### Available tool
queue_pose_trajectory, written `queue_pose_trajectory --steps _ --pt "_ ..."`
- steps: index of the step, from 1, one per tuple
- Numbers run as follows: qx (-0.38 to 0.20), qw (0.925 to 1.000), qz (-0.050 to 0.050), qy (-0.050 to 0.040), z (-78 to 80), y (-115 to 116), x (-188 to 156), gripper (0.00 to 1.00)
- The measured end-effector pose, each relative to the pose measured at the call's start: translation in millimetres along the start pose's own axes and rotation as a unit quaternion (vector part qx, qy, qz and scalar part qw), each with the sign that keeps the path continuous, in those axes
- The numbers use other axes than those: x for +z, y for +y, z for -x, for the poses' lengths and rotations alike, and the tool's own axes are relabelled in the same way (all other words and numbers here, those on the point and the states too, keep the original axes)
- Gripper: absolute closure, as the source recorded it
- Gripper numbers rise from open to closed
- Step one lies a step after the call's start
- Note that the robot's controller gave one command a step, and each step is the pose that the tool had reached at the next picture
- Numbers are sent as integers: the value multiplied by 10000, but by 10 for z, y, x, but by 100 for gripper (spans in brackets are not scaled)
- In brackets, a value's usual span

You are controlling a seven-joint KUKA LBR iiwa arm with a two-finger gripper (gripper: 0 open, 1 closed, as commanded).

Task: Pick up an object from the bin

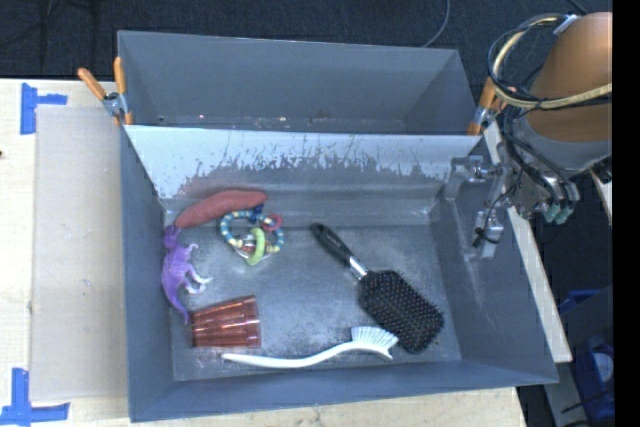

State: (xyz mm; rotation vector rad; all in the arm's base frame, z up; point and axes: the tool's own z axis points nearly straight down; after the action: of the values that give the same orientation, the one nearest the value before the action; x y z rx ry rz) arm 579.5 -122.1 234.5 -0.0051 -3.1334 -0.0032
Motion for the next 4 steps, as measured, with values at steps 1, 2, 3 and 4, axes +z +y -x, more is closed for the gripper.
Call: queue_pose_trajectory --steps 1,2,3,4 --pt "-15 10000 -9 -40 12 5 -50 0" --pt "380 9993 -4 -40 -156 195 592 0" --pt "516 9987 5 -12 -399 570 757 0" --pt "1503 9886 4 -30 -433 499 821 0"
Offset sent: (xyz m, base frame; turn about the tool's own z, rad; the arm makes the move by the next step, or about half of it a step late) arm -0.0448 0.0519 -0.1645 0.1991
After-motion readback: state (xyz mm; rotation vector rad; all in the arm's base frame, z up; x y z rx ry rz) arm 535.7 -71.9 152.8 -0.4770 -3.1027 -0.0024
